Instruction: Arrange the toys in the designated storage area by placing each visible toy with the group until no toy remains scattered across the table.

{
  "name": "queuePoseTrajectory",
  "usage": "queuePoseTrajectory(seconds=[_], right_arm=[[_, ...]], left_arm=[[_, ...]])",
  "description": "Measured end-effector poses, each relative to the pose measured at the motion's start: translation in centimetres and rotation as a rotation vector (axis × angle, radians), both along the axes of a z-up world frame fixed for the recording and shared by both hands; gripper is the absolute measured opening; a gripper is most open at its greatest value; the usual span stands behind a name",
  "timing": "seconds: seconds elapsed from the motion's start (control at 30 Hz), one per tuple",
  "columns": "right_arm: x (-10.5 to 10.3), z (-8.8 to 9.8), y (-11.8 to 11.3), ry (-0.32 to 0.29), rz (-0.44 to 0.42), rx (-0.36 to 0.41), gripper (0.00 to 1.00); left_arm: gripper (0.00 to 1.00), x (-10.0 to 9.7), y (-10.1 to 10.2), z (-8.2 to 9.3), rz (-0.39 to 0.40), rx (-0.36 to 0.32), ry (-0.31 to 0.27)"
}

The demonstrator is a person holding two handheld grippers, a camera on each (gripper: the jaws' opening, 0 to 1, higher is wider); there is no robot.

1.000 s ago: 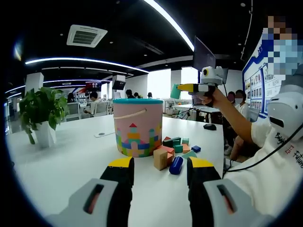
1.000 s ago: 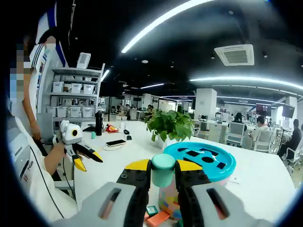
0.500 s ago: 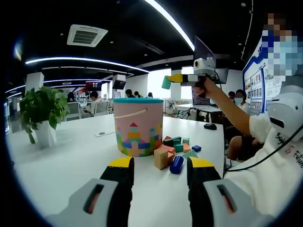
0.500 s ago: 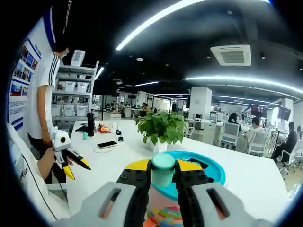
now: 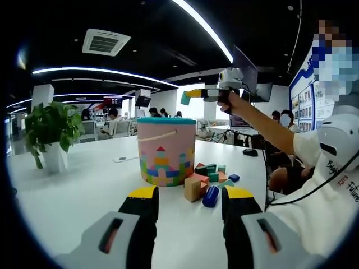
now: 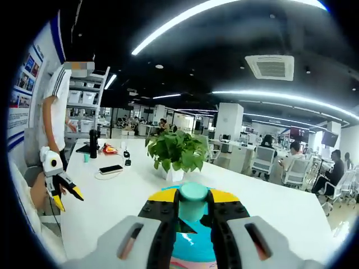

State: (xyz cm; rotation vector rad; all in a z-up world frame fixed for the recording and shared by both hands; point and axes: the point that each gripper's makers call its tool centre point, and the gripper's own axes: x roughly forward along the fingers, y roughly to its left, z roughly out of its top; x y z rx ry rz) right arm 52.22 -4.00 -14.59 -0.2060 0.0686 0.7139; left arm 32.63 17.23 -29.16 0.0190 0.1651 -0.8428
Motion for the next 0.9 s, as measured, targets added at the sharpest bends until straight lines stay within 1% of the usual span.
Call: queuePoseTrajectory(seconds=[0.13, 0.23, 0.27, 0.43, 0.5, 0.67, 0.77, 0.83, 0.9], right_arm=[[1.2, -0.4, 0.0, 0.031, -0.015, 0.016, 0.20], [2.2, -1.0, -0.1, 0.050, -0.030, 0.000, 0.20], [2.5, -1.4, 0.1, 0.077, -0.022, 0.004, 0.20], [3.9, -2.9, 0.3, 0.136, -0.030, 0.011, 0.20], [4.2, -3.6, 0.4, 0.151, -0.036, -0.010, 0.20], [4.5, -4.4, 0.6, 0.173, -0.041, -0.020, 0.20], [4.8, -5.0, 0.4, 0.174, -0.064, -0.051, 0.20], [4.6, -5.0, 0.5, 0.175, -0.052, -0.050, 0.20], [4.5, -5.2, 0.5, 0.186, -0.060, -0.047, 0.20]], left_arm=[[0.46, 0.0, 0.0, -0.1, 0.000, 0.002, 0.001], [0.46, 0.0, 0.0, -0.2, -0.001, 0.007, 0.000], [0.46, 0.1, 0.1, -0.1, 0.000, 0.007, 0.000], [0.46, 0.0, 0.3, 0.2, 0.007, 0.006, -0.005], [0.46, 0.1, 0.3, 0.2, 0.008, 0.007, -0.007], [0.46, 0.2, 0.2, 0.0, 0.006, 0.006, -0.001], [0.46, 0.2, 0.1, -0.1, 0.002, 0.008, 0.002], [0.46, 0.1, 0.0, 0.0, 0.000, 0.007, 0.001], [0.46, 0.1, 0.1, 0.0, 0.002, 0.006, 0.001]])
